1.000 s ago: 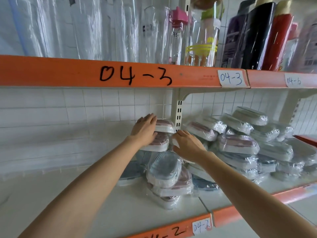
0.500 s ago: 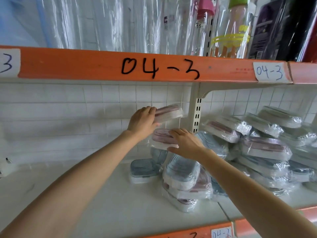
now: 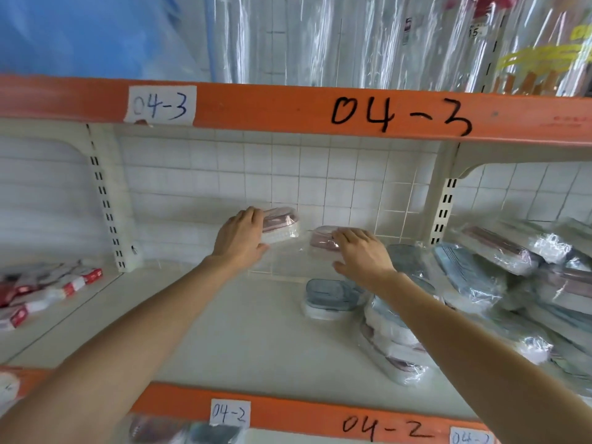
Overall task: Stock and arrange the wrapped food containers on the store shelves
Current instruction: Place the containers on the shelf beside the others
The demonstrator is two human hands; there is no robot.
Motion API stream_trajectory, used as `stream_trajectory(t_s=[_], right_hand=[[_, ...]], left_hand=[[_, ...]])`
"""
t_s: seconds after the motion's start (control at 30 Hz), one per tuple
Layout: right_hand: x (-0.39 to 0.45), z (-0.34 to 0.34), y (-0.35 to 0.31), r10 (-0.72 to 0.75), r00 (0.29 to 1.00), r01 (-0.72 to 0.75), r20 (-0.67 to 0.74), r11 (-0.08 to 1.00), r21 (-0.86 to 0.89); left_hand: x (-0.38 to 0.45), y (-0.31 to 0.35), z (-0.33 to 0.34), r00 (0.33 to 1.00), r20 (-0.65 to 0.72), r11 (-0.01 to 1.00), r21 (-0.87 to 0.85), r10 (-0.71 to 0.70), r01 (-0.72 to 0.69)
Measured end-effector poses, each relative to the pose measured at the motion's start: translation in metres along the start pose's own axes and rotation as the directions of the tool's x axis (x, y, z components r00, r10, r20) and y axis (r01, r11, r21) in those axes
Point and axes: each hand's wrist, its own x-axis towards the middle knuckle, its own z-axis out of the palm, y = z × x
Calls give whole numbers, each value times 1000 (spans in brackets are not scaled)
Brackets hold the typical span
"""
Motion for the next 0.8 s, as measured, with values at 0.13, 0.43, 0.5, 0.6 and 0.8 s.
stream_trajectory(t_s=[0.13,0.43,0.5,0.6,0.8], right_hand=[[9,9,-50,-137,990,136,16,990,37],[-24,72,-126,-381,905,361,192,923,131],[-26,78,-129,-377,909,354,176,923,149],[-21,81,-129,-296,928,242,225,941,237],[-16,95,-133,-169,885,-3,434,930,368]], left_hand=[[-41,-45,4,974,171,988,47,-152,146],[-138,-105,25,862,493,986,-44,-119,161],[-142,-109,29,876,473,989,-58,-95,139],[-141,-108,40,875,466,988,-11,-132,154],[-130,-97,65,752,585,951,135,-303,278]])
